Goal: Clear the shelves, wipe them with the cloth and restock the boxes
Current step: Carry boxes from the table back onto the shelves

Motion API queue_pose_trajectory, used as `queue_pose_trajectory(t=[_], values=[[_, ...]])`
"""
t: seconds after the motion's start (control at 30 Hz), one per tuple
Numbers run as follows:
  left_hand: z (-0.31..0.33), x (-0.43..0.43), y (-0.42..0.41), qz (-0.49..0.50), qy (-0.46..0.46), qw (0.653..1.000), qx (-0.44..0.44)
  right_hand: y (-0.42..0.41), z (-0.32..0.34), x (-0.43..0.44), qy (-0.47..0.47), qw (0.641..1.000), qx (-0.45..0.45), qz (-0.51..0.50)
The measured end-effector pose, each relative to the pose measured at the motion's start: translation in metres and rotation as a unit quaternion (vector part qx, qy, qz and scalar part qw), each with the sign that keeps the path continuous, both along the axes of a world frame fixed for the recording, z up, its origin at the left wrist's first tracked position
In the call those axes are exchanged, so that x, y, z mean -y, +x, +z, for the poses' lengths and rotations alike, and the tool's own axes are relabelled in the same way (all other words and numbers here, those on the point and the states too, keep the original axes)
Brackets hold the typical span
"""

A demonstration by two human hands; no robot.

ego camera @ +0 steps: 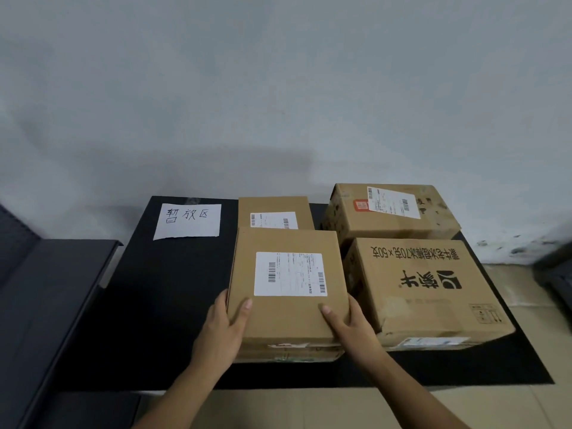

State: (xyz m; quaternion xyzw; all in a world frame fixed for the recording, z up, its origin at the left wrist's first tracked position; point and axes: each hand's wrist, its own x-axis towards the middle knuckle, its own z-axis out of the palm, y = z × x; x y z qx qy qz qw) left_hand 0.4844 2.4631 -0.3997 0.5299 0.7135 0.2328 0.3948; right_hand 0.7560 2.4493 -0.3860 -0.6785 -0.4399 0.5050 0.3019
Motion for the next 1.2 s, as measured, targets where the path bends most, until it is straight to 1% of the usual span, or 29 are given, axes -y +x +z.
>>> queue_pose_trajectory(t=[0.1, 0.27, 0.33, 0.5, 0.63, 0.7, 0.8, 0.93, 1.03, 1.1, 1.2], values=[[0.01, -0.001, -0.004, -0.006, -0.014, 1.0, -0.02, 0.004, 0.011, -0.001, 0.004, 1.0, 0.012, 0.012], [0.043, -0.007, -0.019, -0.007, 0.006, 0.995, -0.095, 0.013, 0.034, -0.013, 0.038, 0.994, 0.098, 0.025], [0.057, -0.009, -0.032, 0.002, 0.019, 0.994, -0.112, 0.011, 0.045, -0.019, 0.049, 0.99, 0.126, 0.037], [0.089, 0.004, -0.074, 0.044, 0.051, 0.992, -0.103, -0.017, 0.078, -0.034, 0.107, 0.967, 0.222, 0.065], [0.109, 0.029, -0.119, 0.093, 0.076, 0.987, -0.104, -0.059, 0.102, -0.039, 0.156, 0.951, 0.239, 0.118], [0.116, 0.044, -0.144, 0.124, 0.083, 0.985, -0.089, -0.087, 0.11, -0.041, 0.18, 0.936, 0.265, 0.145], [0.126, 0.071, -0.178, 0.168, 0.106, 0.977, -0.073, -0.131, 0.12, -0.042, 0.203, 0.923, 0.268, 0.187], [0.135, 0.122, -0.217, 0.224, 0.105, 0.964, -0.099, -0.19, 0.125, -0.04, 0.219, 0.906, 0.256, 0.255], [0.136, 0.168, -0.242, 0.283, 0.077, 0.944, -0.153, -0.236, 0.127, -0.033, 0.229, 0.89, 0.239, 0.313], [0.138, 0.202, -0.255, 0.319, 0.042, 0.925, -0.201, -0.266, 0.128, -0.027, 0.248, 0.87, 0.224, 0.362], [0.139, 0.25, -0.27, 0.378, 0.023, 0.899, -0.222, -0.308, 0.129, -0.016, 0.273, 0.837, 0.197, 0.432]])
